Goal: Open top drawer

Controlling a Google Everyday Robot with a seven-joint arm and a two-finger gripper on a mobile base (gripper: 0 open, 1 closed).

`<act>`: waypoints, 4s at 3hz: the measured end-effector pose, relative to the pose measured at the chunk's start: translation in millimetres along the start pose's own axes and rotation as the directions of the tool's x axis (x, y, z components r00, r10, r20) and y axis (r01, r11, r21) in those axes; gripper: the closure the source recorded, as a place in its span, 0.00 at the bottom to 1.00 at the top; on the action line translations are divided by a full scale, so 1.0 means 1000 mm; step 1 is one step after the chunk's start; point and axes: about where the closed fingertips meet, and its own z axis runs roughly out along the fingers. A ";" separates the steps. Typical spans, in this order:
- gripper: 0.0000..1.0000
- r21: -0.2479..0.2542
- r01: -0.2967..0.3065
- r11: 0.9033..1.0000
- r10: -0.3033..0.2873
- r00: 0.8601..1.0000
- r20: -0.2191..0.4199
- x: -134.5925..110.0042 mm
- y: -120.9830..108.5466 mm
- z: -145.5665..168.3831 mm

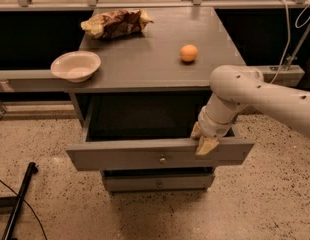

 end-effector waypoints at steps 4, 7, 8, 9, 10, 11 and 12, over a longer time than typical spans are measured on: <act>0.00 -0.003 0.037 0.999 -0.037 0.999 -0.016 -0.011 0.013 -0.017; 0.18 0.043 0.055 0.998 -0.051 0.994 -0.095 -0.023 -0.037 -0.069; 0.42 0.064 0.014 0.998 -0.009 0.997 -0.081 -0.009 -0.043 -0.063; 0.50 0.068 -0.026 0.997 0.032 0.995 -0.090 0.007 -0.039 -0.045; 0.49 0.071 -0.058 0.996 0.063 0.996 -0.070 0.018 -0.032 -0.021; 0.50 0.041 -0.077 0.996 0.079 0.996 -0.049 0.025 -0.029 0.003; 0.51 0.016 -0.093 0.996 0.094 0.995 -0.029 0.030 -0.025 0.019</act>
Offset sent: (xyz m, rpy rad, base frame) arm -0.0125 -0.0003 0.0064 -0.0097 0.0071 0.0160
